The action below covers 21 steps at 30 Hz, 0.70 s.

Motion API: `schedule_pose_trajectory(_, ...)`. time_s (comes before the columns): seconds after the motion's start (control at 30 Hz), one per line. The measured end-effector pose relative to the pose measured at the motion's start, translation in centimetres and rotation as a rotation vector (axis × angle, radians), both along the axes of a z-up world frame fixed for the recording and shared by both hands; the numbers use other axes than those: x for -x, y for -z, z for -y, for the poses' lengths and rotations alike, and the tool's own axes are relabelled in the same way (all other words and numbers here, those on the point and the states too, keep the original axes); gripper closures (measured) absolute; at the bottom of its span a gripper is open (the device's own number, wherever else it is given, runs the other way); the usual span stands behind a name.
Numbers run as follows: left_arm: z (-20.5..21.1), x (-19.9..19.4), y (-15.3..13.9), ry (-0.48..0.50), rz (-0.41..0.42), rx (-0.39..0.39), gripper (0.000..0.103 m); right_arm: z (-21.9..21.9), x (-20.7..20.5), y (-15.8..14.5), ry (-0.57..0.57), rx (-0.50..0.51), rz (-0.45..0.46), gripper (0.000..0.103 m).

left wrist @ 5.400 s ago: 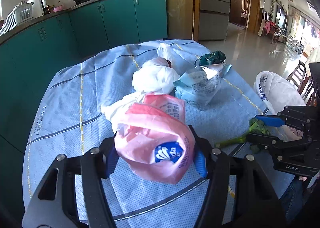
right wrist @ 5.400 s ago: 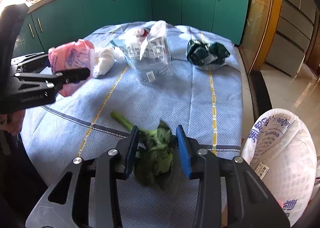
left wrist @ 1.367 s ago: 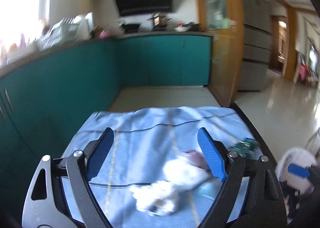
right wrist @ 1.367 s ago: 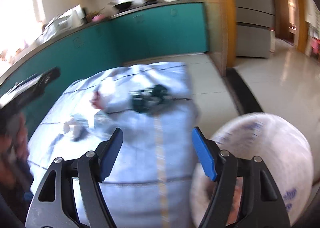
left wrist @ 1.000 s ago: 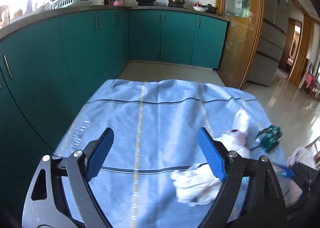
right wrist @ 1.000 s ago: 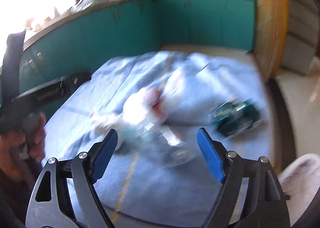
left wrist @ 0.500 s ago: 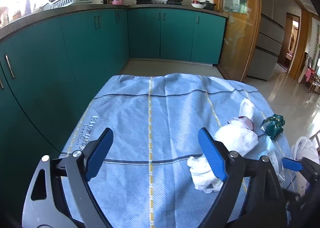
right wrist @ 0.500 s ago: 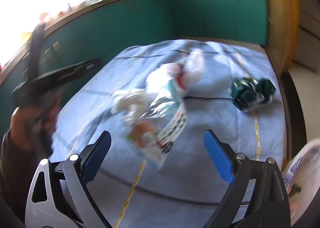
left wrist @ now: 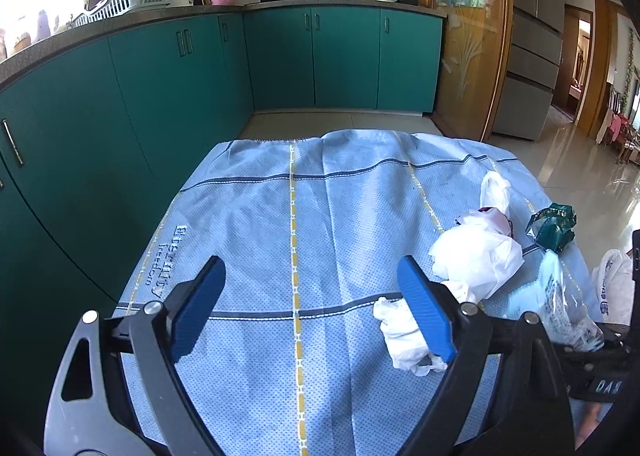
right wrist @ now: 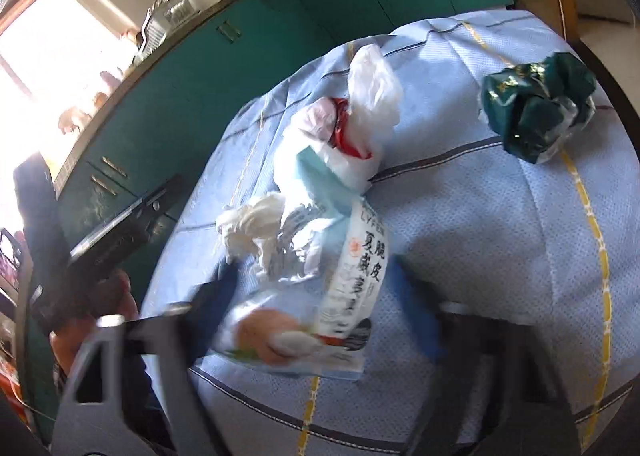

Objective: Collect trash
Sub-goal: 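Return to the table and grasp the clear snack bag with the right tool, then lower the snack bag with the right tool while the left tool grasps the white tissue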

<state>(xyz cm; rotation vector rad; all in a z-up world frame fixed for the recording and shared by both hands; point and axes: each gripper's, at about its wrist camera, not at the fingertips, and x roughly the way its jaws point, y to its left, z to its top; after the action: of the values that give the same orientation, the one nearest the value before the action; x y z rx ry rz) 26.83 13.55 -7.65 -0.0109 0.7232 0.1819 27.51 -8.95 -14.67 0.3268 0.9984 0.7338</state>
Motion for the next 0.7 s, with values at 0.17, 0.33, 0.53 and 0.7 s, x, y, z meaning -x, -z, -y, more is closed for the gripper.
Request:
schedule_pose_trajectory(0.17, 0.2, 0.1, 0.1, 0.022, -0.008, 0.015, 0.015, -1.5, 2.7, -2.3, -0.067, 0.251, 0.166, 0.068)
schedule_pose_trajectory(0.33, 1.1, 0.1, 0.2, 0.086, -0.016, 0.056, 0.015, 0.5, 3.5, -2.8, -0.212, 0.102, 0.096, 0.063)
schedule_pose_trajectory(0.53, 2.7, 0.1, 0.4, 0.143, -0.025, 0.043, 0.013, 4.7, 1.5, -1.7, 0.017, 0.155, 0.061, 0.03)
schedule_pose_trajectory(0.7, 4.1, -0.4, 1.1, 0.183, -0.037, 0.023, 0.012, 5.1, 2.1, -2.5, 0.066, 0.233, 0.13, 0.023)
